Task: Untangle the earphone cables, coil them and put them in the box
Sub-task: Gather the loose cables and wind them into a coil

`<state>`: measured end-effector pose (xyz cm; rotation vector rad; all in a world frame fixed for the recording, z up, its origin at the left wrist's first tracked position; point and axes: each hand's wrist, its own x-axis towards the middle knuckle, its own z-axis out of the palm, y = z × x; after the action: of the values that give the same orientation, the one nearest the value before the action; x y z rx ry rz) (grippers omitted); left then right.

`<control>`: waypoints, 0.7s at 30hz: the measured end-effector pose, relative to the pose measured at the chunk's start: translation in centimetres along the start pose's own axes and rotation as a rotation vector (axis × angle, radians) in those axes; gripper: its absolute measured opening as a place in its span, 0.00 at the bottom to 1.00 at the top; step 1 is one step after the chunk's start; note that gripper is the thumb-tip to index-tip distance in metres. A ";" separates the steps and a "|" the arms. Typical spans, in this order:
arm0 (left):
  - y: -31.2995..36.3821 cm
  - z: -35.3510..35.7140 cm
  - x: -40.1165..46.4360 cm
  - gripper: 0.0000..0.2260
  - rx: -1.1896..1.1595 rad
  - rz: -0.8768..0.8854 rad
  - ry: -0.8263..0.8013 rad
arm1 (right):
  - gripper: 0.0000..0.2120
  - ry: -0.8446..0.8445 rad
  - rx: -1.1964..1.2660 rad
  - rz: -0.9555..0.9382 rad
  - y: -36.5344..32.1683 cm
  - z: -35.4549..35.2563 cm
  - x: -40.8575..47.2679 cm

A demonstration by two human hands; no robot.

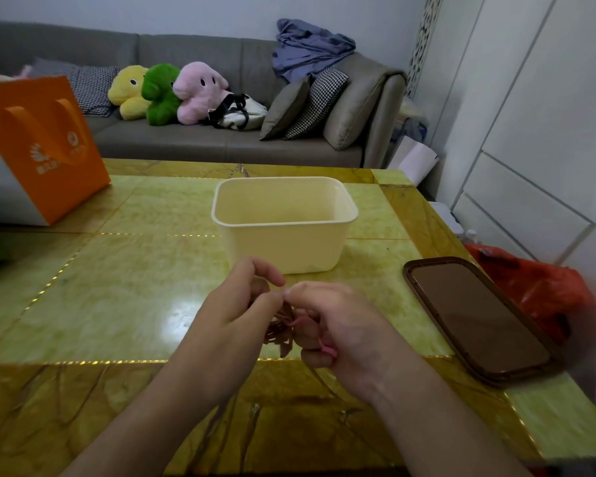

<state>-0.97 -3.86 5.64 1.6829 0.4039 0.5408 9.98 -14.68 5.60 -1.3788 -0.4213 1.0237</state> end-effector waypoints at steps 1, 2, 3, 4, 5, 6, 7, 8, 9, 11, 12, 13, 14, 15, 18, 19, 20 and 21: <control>0.0 0.0 0.0 0.02 0.012 0.011 -0.014 | 0.06 0.004 0.008 0.016 0.0 0.0 -0.1; 0.0 0.0 0.0 0.02 0.019 0.016 -0.021 | 0.07 0.020 0.010 0.016 0.0 0.0 -0.1; -0.1 0.1 0.0 0.03 0.020 0.016 -0.018 | 0.07 0.049 0.001 -0.005 0.0 0.0 -0.1; -0.2 0.2 0.0 0.04 0.018 0.013 -0.011 | 0.07 0.085 -0.026 -0.050 0.1 0.0 -0.1; -0.3 0.3 0.1 0.03 0.016 0.012 -0.003 | 0.08 0.123 -0.069 -0.112 0.2 0.0 -0.2; -0.3 0.5 0.2 0.03 0.016 0.007 0.010 | 0.08 0.156 -0.116 -0.181 0.4 0.0 -0.2; -0.3 0.6 0.3 0.03 0.017 0.000 0.032 | 0.08 0.181 -0.151 -0.247 0.5 0.0 -0.3; -0.3 0.7 0.4 0.03 0.017 -0.007 0.060 | 0.08 0.196 -0.170 -0.302 0.6 0.1 -0.3; -0.3 0.8 0.4 0.03 0.027 -0.009 0.089 | 0.07 0.204 -0.178 -0.343 0.7 0.2 -0.3; -0.3 0.8 0.5 0.05 0.082 0.004 0.129 | 0.06 0.209 -0.179 -0.390 0.7 0.4 -0.3; -0.2 0.7 0.5 0.07 0.111 0.012 0.134 | 0.06 0.206 -0.176 -0.400 0.8 0.4 -0.2; -0.2 0.7 0.4 0.08 0.134 0.016 0.133 | 0.06 0.199 -0.172 -0.405 0.9 0.5 -0.2; -0.1 0.6 0.4 0.10 0.148 0.012 0.133 | 0.06 0.192 -0.173 -0.409 0.9 0.5 -0.2; -0.2 0.5 0.5 0.11 0.146 0.005 0.137 | 0.06 0.181 -0.178 -0.408 0.9 0.4 -0.2; -0.1 0.0 0.5 0.11 0.118 -0.006 0.160 | 0.03 0.098 -0.206 -0.356 0.2 -0.1 -0.4; -0.1 -0.2 0.6 0.11 0.104 -0.008 0.173 | 0.03 0.071 -0.249 -0.340 0.0 -0.4 -0.5; 0.0 -0.4 0.5 0.10 0.085 -0.010 0.191 | 0.06 0.059 -0.323 -0.341 -0.1 -0.6 -0.5; 0.0 -0.5 0.5 0.10 0.064 -0.009 0.209 | 0.08 0.062 -0.412 -0.357 -0.2 -0.9 -0.5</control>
<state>-0.81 -3.19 5.82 1.6909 0.5851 0.7066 10.50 -15.59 5.80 -1.6195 -0.8334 0.6170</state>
